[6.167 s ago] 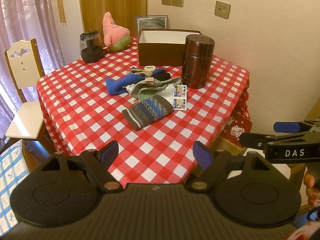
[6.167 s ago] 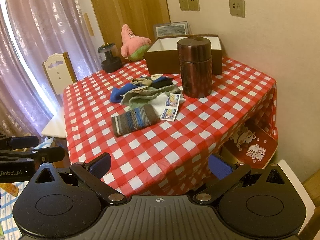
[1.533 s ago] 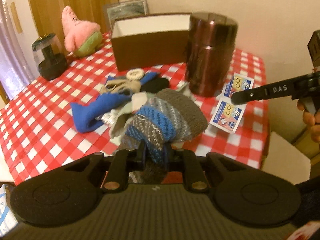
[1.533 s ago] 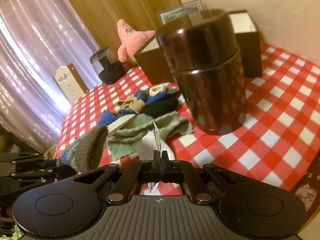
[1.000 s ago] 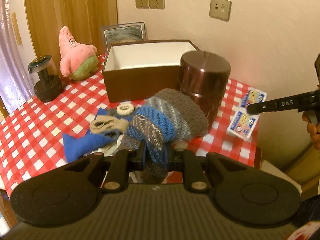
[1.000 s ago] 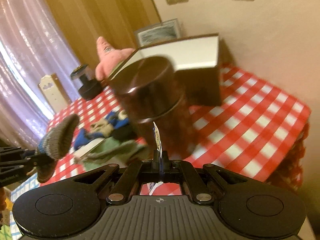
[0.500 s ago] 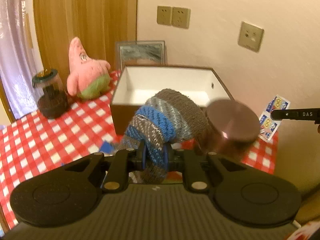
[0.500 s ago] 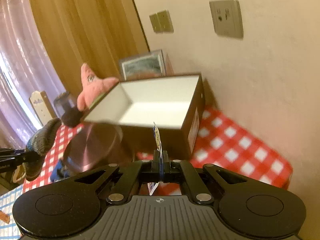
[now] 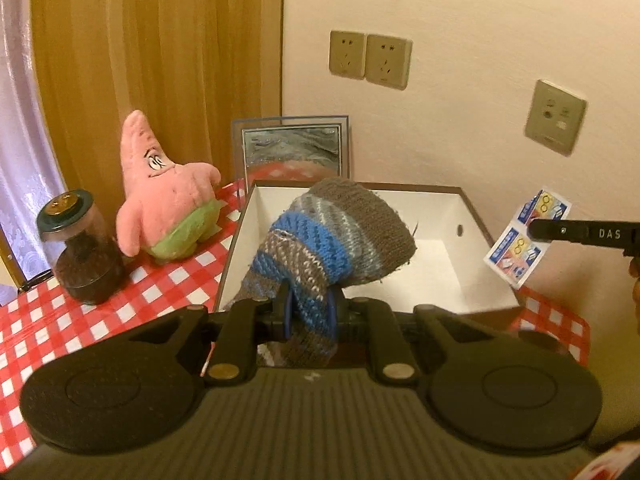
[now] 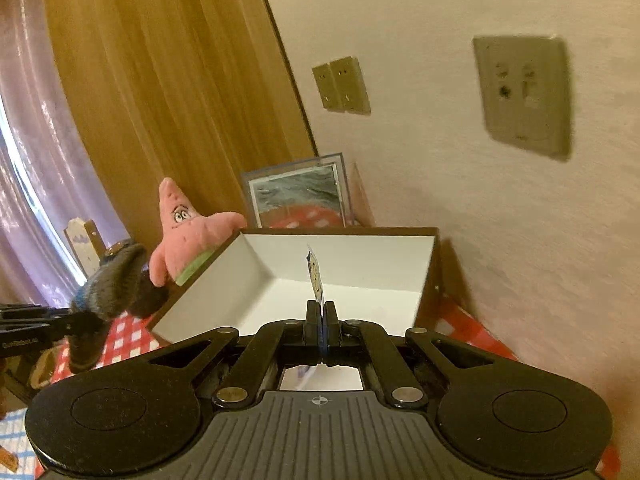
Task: Organize soft objects
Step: 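Lift the striped sock with the left gripper and carry it over the box, then open the left gripper to drop the sock into the box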
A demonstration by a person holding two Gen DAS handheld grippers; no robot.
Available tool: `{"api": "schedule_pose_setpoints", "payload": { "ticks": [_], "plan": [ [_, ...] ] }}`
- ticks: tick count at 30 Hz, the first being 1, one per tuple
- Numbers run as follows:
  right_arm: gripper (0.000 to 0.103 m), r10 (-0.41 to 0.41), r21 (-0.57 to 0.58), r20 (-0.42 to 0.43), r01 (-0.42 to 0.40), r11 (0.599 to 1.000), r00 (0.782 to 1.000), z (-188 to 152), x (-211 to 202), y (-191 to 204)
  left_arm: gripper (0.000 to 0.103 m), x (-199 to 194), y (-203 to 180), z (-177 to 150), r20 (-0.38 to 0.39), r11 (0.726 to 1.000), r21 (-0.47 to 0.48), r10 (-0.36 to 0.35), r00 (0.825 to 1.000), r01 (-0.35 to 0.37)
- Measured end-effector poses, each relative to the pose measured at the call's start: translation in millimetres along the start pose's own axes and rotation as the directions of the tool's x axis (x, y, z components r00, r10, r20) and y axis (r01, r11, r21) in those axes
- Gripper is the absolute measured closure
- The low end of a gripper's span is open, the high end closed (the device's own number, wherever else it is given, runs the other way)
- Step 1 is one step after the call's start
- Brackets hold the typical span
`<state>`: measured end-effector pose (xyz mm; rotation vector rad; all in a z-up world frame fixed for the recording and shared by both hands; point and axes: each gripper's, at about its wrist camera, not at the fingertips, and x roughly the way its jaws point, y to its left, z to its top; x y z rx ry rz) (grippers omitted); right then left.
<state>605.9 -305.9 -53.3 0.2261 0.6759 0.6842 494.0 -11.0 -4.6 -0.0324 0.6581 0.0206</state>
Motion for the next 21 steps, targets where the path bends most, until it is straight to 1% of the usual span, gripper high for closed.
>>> {"api": "schedule_pose_setpoints", "payload": {
  "ticks": [2,6,10,13,15,19,21],
  "plan": [
    [0.103,0.012,0.015,-0.017,-0.011,1.0,1.0,2.9,17.6,-2.8,0.088,16.9,-1.7,6.3,-0.016,1.0,-0.003,-0.003,1.0,0.003],
    [0.103,0.015,0.042,-0.062,-0.013,0.999,0.998,4.4,49.9,-10.1,0.088,50.5,-4.9,14.0,-0.056,0.999,-0.025,-0.031,0.998,0.029],
    [0.103,0.023,0.059,-0.092,-0.017,0.998,0.995,4.1,73.0,-18.1,0.087,82.4,-14.8,19.3,-0.099,0.999,-0.018,-0.043,0.994,0.042],
    [0.103,0.027,0.076,-0.109,-0.019,0.997,0.994,3.7,86.3,-24.4,0.084,102.6,-23.4,22.8,-0.121,0.998,-0.021,-0.061,0.991,0.058],
    [0.103,0.032,0.084,-0.114,-0.023,0.996,0.993,2.4,91.2,-27.6,0.078,114.5,-28.9,24.1,-0.134,0.997,-0.019,-0.071,0.988,0.069],
    [0.103,0.046,0.105,-0.131,-0.032,0.994,0.99,2.3,101.5,-33.8,0.074,132.9,-37.4,25.4,-0.145,0.997,-0.023,-0.075,0.987,0.072],
    [0.103,0.052,0.11,-0.139,-0.037,0.993,0.989,2.3,105.9,-35.8,0.074,139.0,-39.1,24.8,-0.158,0.998,-0.025,-0.068,0.985,0.065]
  ]
}}
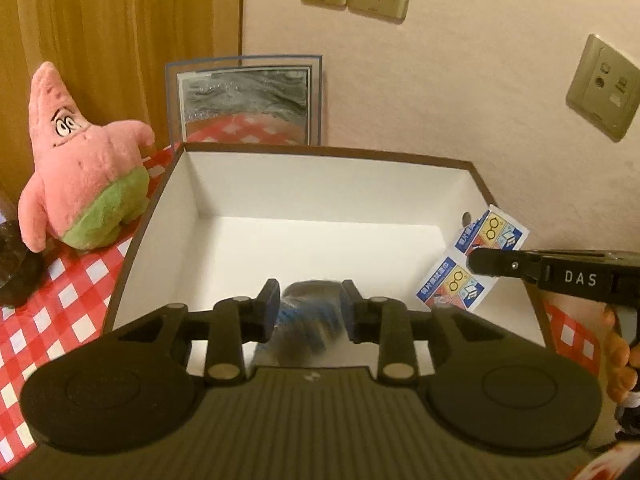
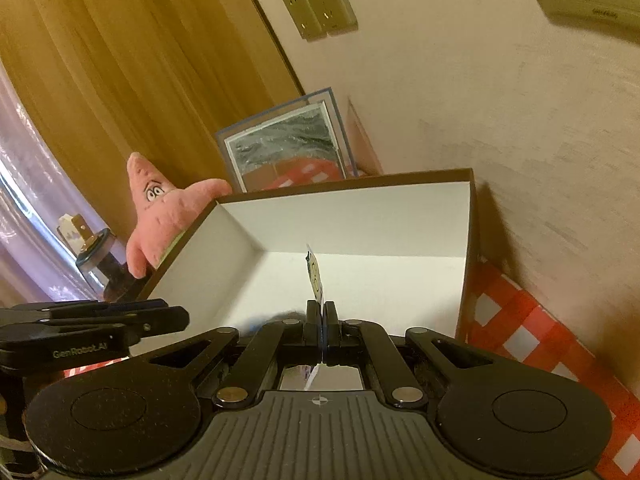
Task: Organize soft objects
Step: 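Open the left gripper to drop the sock into the box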
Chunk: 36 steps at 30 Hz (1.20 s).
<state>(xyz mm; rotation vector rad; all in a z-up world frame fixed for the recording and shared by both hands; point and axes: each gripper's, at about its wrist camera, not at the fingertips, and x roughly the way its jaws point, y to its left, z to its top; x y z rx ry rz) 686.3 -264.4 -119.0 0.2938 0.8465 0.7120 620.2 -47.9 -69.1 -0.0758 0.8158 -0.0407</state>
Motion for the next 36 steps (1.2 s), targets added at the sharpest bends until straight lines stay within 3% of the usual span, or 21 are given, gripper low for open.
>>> {"api": "schedule_pose_setpoints", "payload": {
  "ticks": [5,8,10,12,24,36],
  "plan": [
    [0.102,0.057,0.016,-0.008,-0.057,0.998,0.998,2.3,9.7,-0.7,0.073,4.8,7.5,-2.5,-0.032,1.0,-0.023,0.019,0.999,-0.02],
    [0.095,0.062,-0.001,0.001,-0.062,0.998,0.998,4.7,13.6,2.8,0.073,0.9,15.3,-4.8,-0.04,0.998,-0.041,0.034,0.999,-0.036],
    [0.065,0.058,0.008,-0.001,-0.058,0.998,0.998,6.0,15.5,2.7,0.072,-2.6,19.1,-6.0,-0.043,0.998,-0.051,0.042,0.998,-0.044],
    [0.054,0.055,0.011,0.015,-0.055,0.998,0.998,5.9,13.7,2.0,0.072,-6.6,22.3,-7.9,-0.046,0.997,-0.058,0.051,0.998,-0.054],
    [0.053,-0.038,-0.044,-0.053,0.036,0.998,0.998,-8.5,-13.2,3.1,0.072,-31.8,26.2,-24.0,-0.058,0.995,-0.082,0.052,0.997,-0.056],
    [0.052,-0.104,-0.007,-0.006,0.104,0.995,0.995,-30.6,-68.6,6.3,0.072,-81.9,22.9,-42.5,-0.026,0.993,-0.105,0.05,0.998,-0.052]
  ]
}}
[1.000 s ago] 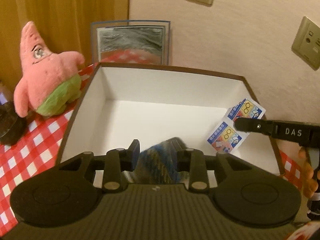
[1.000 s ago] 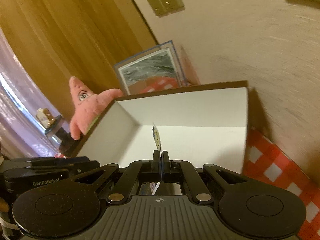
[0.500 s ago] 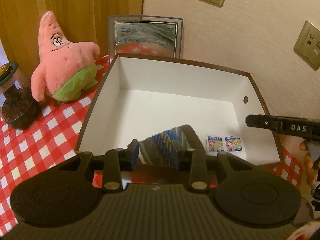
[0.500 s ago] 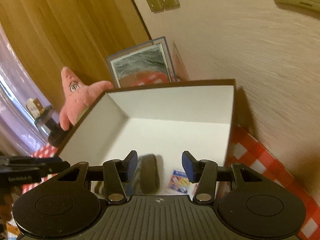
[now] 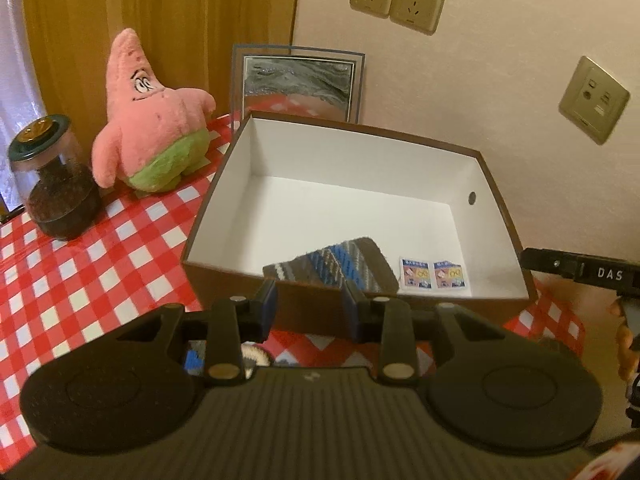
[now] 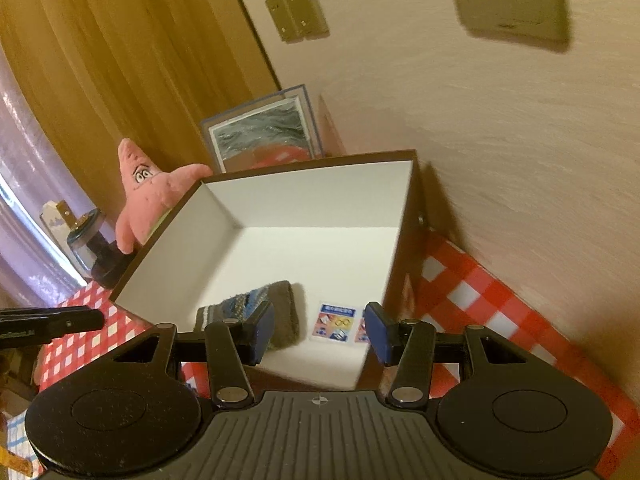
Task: Organize soft objects
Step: 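Open the left gripper to drop the sock into the box, then move the left gripper back to the cloth pile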
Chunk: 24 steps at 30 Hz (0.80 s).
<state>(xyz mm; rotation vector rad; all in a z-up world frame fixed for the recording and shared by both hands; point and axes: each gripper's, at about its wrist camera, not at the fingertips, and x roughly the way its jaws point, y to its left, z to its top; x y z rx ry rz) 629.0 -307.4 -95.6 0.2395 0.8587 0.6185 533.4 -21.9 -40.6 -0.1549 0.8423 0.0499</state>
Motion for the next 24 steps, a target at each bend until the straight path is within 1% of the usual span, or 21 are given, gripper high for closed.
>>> {"api": "schedule_pose_setpoints", "payload": {
  "ticks": [3,8,12,19,24],
  "plan": [
    [0.052,-0.028,0.016,0.017,0.027,1.0,0.999,-7.9,-15.5,-0.4,0.072,-14.3,0.0,-9.3,0.008,1.0,0.009,0.005,1.0,-0.005],
    [0.052,-0.063,0.038,0.035,0.062,0.997,0.997,-26.7,-44.4,1.8,0.072,-39.0,3.0,-29.3,0.015,1.0,0.019,-0.012,1.0,0.012],
    [0.052,-0.091,0.041,0.041,0.089,0.995,0.995,-43.0,-65.5,11.1,0.072,-56.8,8.4,-46.8,0.015,1.0,0.021,-0.018,1.0,0.018],
    [0.052,-0.102,0.051,0.046,0.1,0.994,0.994,-72.7,-96.0,31.1,0.072,-89.0,26.0,-76.8,0.027,1.0,0.023,-0.013,1.0,0.012],
    [0.052,-0.097,0.037,0.03,0.096,0.995,0.995,-94.9,-110.4,47.7,0.072,-110.9,46.0,-99.7,0.025,1.0,-0.002,0.0,1.0,0.001]
  ]
}}
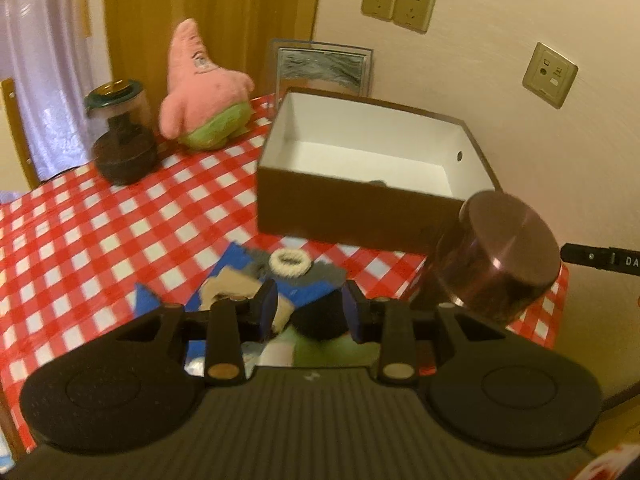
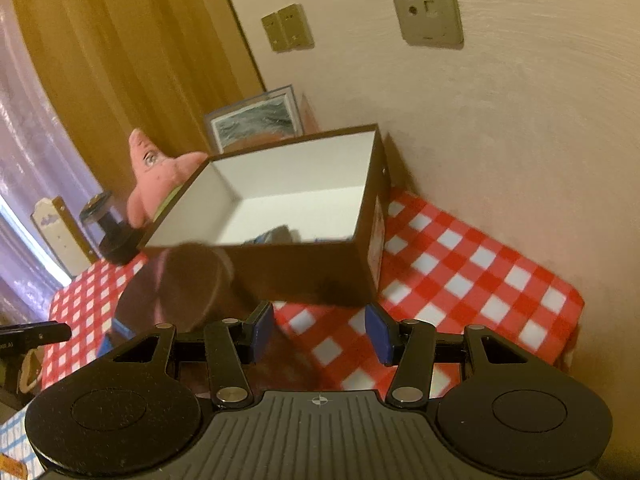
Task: Organize soft objects
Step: 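Move the left gripper back to the cloth pile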
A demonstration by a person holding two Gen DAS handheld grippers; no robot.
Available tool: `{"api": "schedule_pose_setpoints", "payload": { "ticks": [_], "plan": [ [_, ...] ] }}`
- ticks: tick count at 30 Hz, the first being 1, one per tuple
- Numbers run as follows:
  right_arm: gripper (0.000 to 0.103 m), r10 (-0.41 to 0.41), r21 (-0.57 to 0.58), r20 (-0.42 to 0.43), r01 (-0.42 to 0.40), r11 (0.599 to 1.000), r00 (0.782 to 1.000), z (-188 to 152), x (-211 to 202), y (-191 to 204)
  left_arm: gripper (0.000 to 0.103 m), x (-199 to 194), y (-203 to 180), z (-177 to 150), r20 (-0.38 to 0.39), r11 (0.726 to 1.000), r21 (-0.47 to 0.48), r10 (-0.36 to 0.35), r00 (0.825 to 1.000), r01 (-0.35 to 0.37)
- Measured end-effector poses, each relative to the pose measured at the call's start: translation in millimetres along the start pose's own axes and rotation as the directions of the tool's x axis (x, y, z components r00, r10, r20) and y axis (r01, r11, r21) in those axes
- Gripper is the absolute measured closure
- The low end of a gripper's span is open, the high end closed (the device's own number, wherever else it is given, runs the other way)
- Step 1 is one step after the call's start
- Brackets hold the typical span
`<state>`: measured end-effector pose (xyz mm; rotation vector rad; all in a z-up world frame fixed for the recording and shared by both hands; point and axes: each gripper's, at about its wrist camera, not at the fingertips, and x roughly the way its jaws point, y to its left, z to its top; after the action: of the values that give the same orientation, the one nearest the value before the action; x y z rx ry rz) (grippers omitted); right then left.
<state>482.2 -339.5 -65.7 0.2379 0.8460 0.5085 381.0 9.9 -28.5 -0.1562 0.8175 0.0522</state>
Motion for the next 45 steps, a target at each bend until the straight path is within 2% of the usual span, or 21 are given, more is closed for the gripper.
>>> {"api": "schedule_pose_setpoints", "payload": {
  "ticks": [9,16,24,33,39,45],
  "plan": [
    [0.052,0.052,-0.053,-0.067,-0.056,0.997,0.996,-41.8,-13.0,40.7,0.07,-34.1,32.3,-37.7,-0.026,0.999,-0.023,0.046,0.999,-0.047],
    [0.052,0.122,-0.09,-0.136,-0.135,0.987,0.983,-68.2,-4.8,78.7,0.07,-50.2,53.8,-61.9,-0.044,0.996,-0.05,0.07,0.997,-0.073],
    [0.052,0.187,-0.133,-0.184,-0.213,0.968,0.965,-82.8,8.8,116.8,0.07,-56.4,68.8,-81.0,-0.063,0.993,-0.079,0.077,0.995,-0.082],
    [0.052,0.212,-0.154,-0.236,-0.252,0.955,0.948,-93.7,28.6,139.2,0.07,-51.9,71.3,-86.6,-0.072,0.994,-0.081,0.07,0.995,-0.076],
    [0.052,0.198,-0.147,-0.244,-0.238,0.96,0.949,-95.1,42.1,138.1,0.07,-37.5,59.7,-81.4,-0.081,0.998,-0.048,0.039,0.996,-0.043],
    [0.052,0.197,-0.176,-0.286,-0.254,0.951,0.938,-110.0,66.2,135.1,0.07,-18.4,43.8,-77.3,-0.095,1.0,0.003,0.016,0.995,-0.015]
  ]
}}
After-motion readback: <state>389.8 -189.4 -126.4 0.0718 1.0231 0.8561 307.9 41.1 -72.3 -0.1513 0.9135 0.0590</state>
